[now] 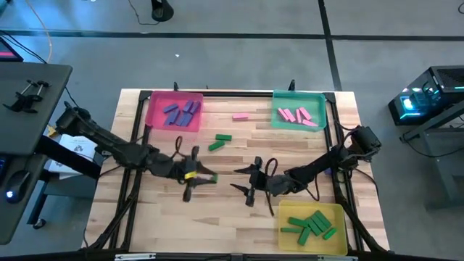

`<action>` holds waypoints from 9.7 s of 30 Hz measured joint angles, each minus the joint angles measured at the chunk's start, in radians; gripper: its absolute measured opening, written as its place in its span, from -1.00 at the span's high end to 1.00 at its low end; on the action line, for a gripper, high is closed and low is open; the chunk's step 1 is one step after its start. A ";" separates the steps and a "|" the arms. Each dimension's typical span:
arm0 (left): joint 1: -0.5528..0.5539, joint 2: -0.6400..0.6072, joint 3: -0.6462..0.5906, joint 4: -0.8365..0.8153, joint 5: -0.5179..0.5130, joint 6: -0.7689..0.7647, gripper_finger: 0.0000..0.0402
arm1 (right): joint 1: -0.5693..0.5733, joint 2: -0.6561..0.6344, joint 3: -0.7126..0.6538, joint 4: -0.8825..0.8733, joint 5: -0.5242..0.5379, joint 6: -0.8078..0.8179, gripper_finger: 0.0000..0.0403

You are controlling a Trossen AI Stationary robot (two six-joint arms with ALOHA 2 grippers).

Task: Sort blocks
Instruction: Put the green block into the yellow bin, then put the blue block into the red bin

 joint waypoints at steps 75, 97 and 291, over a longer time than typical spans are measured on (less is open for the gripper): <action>-0.013 0.318 -0.037 0.487 -0.140 0.135 -0.06 | 0.555 -0.361 0.062 -0.949 0.115 0.773 0.66; -0.013 0.318 -0.037 0.485 -0.141 0.135 -0.06 | 0.535 -0.192 0.062 -1.452 -0.616 1.398 0.30; 0.033 0.610 0.029 1.033 0.006 0.374 -0.14 | -0.051 -0.021 -0.051 0.588 -0.503 -0.509 0.67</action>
